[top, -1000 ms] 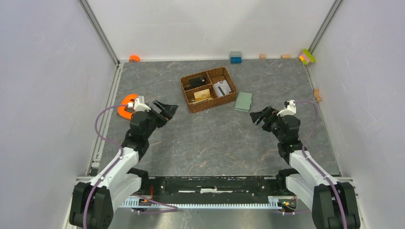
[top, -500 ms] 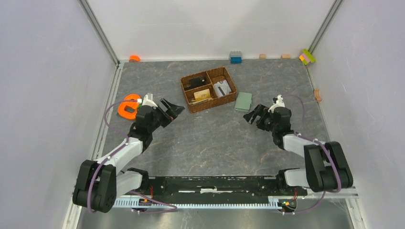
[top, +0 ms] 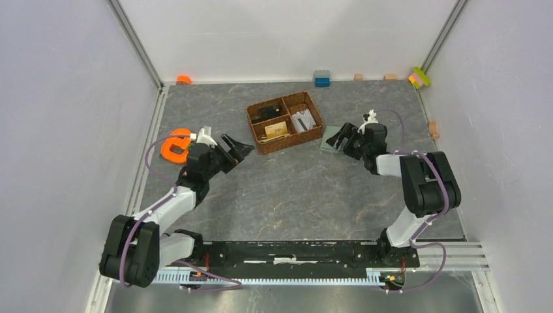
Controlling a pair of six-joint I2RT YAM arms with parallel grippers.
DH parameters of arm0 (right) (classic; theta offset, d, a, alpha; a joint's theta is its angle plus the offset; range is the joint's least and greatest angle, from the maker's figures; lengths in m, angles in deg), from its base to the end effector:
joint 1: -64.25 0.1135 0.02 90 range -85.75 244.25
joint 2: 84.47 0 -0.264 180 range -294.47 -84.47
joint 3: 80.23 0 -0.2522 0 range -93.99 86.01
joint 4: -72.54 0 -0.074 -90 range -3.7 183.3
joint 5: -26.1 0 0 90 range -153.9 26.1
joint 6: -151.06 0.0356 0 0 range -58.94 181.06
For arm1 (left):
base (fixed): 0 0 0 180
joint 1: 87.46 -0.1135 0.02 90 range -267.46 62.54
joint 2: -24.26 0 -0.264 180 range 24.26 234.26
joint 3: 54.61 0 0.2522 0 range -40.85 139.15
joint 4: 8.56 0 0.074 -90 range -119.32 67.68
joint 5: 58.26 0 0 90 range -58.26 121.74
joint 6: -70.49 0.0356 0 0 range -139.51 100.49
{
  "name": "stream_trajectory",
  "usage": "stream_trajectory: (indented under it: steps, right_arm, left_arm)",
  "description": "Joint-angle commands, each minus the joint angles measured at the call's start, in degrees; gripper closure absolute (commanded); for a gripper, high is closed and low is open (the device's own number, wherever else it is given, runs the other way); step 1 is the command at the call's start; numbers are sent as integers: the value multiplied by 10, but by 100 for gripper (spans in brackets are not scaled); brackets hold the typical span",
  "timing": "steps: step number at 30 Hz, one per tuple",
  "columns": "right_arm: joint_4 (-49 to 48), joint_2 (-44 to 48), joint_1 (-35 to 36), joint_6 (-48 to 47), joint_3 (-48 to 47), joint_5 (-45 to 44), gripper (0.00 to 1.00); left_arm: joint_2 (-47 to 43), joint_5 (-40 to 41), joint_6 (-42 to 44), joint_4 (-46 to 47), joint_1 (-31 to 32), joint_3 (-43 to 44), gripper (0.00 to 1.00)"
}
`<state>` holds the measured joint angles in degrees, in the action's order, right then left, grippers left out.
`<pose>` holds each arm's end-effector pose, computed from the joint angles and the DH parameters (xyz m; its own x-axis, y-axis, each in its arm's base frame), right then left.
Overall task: Take the credit cards out of the card holder
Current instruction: Open the card holder at the center of the board.
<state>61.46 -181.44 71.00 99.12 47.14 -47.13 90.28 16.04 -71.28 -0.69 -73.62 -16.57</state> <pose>0.3193 0.0481 0.1400 -0.6459 0.5179 -0.5608 0.0585 0.7661 0.6401 0.2279 -0.0661 0.1992 -0.5813 -0.6356 -0.5080 0.0329 0.6054 -0.7952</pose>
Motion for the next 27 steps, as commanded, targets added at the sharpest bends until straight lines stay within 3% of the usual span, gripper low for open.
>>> stream_trajectory:
  steps: [1, 12, 18, 20, 24, 27]
  right_arm:
    - [-20, -23, 1, 15, -17, 4, 10]
    - [-35, -82, 1, 23, -43, 27, 24]
    - [-61, -94, 1, 33, -41, 60, 40]
    - [-62, -86, 1, 30, -36, 53, 47]
    - [-54, -71, 1, 21, -30, 31, 79]
    - [-60, -53, 1, 26, -16, 30, 91]
  left_arm:
    - [-7, -8, -22, 36, 5, 12, 2]
    - [25, -10, -19, 40, 8, 15, 2]
    - [43, -19, -20, 42, 8, 21, 2]
    - [50, -25, -22, 44, 9, 24, 2]
    - [62, -33, -24, 44, 9, 30, 2]
    - [65, -36, -24, 44, 10, 31, 2]
